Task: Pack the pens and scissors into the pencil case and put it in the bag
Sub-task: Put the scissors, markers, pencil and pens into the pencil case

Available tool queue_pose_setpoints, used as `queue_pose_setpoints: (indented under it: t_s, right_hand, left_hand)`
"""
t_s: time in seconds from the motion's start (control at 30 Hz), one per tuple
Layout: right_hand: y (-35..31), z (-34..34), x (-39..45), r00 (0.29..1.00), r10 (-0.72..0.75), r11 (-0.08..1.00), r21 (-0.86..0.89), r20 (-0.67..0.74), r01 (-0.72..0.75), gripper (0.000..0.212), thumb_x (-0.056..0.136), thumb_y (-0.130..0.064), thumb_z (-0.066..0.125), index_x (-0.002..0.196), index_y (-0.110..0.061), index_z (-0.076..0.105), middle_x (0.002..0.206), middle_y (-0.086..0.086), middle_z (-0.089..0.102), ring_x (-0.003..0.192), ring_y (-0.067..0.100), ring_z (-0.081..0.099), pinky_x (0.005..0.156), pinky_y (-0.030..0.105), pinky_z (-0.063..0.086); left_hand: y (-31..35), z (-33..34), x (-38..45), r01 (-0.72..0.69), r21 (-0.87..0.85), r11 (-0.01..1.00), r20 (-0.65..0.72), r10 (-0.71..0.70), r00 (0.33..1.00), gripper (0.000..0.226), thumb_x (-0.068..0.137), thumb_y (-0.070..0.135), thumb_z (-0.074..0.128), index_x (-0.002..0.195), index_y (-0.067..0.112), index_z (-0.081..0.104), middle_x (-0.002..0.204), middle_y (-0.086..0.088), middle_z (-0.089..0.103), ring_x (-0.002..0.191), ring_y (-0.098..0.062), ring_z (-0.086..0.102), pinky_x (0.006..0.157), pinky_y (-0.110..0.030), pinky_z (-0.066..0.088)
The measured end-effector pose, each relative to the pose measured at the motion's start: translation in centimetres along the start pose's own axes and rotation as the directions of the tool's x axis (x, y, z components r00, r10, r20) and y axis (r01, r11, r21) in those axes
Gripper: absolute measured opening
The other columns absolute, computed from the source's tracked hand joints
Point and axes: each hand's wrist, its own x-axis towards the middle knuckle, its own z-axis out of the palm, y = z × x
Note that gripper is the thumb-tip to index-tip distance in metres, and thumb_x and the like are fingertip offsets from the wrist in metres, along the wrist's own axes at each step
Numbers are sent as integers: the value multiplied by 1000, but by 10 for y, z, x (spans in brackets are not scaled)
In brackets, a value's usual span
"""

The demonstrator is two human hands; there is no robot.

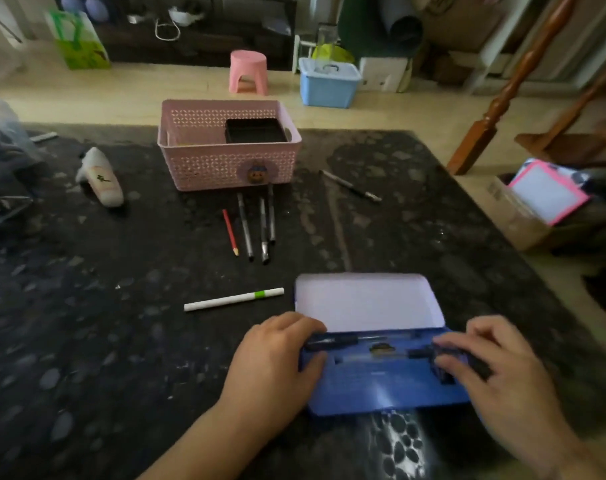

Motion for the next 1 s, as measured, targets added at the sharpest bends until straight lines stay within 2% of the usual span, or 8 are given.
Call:
queue_pose_setpoints:
  t_s: [0.07, 0.17, 0.3, 0.43, 0.5, 0.6, 0.83, 1.0]
  right_hand:
    - [11, 4, -15, 999, 4, 1000, 24, 54, -6, 29, 66, -11, 83, 89, -26, 74, 88, -17, 46, 82, 8, 51, 77, 8, 35]
    - [15, 8, -16, 999, -35, 999, 18, 33, 34, 26, 68, -19, 83, 89, -30, 74, 88, -20, 49, 82, 9, 50, 76, 19, 39]
    - [8, 11, -2, 998, -68, 997, -42, 7, 68, 21, 68, -27, 81, 87, -33, 74, 89, -18, 52, 83, 10, 49, 73, 33, 45]
    - [2, 17, 5, 985, -170, 977, -130, -12, 167, 15, 77, -38, 70, 92, -35, 72, 87, -18, 61, 84, 11, 53, 72, 30, 32]
    - [0, 17, 7, 986, -164, 976, -150, -36, 157, 20, 75, -42, 67, 92, -34, 70, 89, -18, 64, 85, 11, 55, 74, 28, 29]
    - [2, 18, 6, 993, -90, 992, -98, -71, 83, 20, 73, -37, 77, 89, -29, 69, 86, -15, 65, 84, 12, 58, 78, 29, 33]
    - [-7, 22, 7, 999, -31, 997, -73, -10, 30, 34, 68, -37, 79, 97, -34, 63, 78, -21, 54, 79, 5, 49, 78, 21, 20]
    - [-9, 26, 6, 998, -59, 996, -72, -9, 58, 34, 67, -37, 78, 96, -38, 59, 79, -26, 51, 81, 1, 49, 77, 24, 26]
  left_hand:
    - [1, 0, -1, 13, -4, 1000, -25, -13, 1000, 24, 79, 32, 71, 102, 34, 66, 100, 20, 64, 89, -3, 61, 81, -32, 53]
    - [2, 1, -3, -1, 33, 999, -83, 4, 997, 24, 79, 29, 71, 103, 31, 67, 100, 17, 67, 86, -6, 63, 76, -33, 55]
    - [6, 5, -9, -52, 87, 995, -32, 55, 998, 33, 84, 45, 54, 113, 32, 62, 113, 16, 62, 97, -6, 60, 81, -29, 50]
    - [6, 5, -9, -75, 127, 989, 9, 75, 997, 33, 81, 50, 63, 111, 37, 65, 115, 18, 60, 97, -4, 59, 82, -28, 48]
    - [3, 4, -7, -75, 144, 987, 17, 73, 997, 32, 77, 44, 75, 107, 37, 68, 111, 17, 62, 90, -6, 62, 78, -30, 50]
    - [1, 5, -6, -75, 142, 987, -16, 78, 997, 30, 73, 39, 81, 101, 37, 71, 107, 15, 65, 84, -7, 64, 74, -31, 50]
    - [0, 6, -5, -98, 149, 984, -40, 105, 994, 32, 79, 47, 61, 110, 39, 67, 106, 19, 65, 85, -5, 63, 73, -29, 50]
    - [-4, 9, -3, -116, 125, 985, -58, 124, 991, 31, 78, 46, 54, 106, 39, 67, 103, 21, 65, 83, -3, 63, 70, -28, 51]
